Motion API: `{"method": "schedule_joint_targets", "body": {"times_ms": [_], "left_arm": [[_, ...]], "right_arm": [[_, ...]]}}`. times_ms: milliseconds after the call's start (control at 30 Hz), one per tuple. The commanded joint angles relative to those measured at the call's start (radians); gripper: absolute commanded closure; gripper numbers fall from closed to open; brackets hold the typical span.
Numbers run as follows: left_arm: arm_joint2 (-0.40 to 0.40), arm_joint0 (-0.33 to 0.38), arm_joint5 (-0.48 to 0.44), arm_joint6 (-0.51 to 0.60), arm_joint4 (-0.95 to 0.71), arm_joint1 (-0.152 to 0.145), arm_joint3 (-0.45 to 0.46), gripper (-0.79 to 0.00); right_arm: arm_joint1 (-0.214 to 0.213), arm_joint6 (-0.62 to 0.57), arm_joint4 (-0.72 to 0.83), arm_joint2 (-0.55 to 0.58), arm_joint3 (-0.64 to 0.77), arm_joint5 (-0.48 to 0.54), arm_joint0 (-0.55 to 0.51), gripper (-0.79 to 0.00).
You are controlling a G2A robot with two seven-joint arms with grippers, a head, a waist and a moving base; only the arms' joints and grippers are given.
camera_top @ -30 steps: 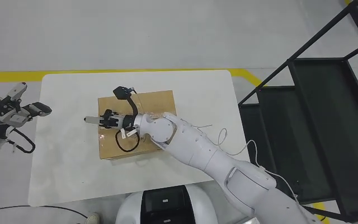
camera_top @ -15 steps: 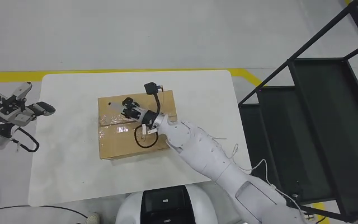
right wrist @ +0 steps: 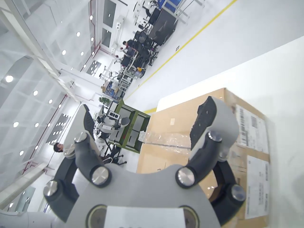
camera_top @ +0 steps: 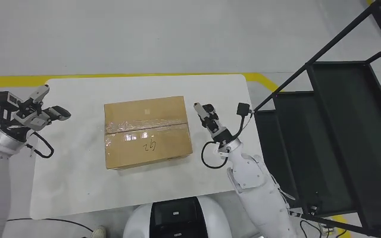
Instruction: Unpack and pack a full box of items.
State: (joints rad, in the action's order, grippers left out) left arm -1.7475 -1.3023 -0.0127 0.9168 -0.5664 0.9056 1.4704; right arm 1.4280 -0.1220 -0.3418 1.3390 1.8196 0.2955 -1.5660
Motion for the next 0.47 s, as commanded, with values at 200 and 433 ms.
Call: {"method": "schedule_joint_targets", "body": {"times_ms": [200, 433], "left_arm": [[0.024, 0.019, 0.012, -0.02, -0.011, 0.004, -0.014, -0.785], [0.024, 0.019, 0.012, -0.02, -0.011, 0.004, -0.014, -0.784]], "right_arm": [[-0.003, 0.027, 0.028, 0.02, -0.004, 0.047, -0.019, -0.785], [-0.003, 0.027, 0.028, 0.02, -0.004, 0.047, -0.019, -0.784]]}}
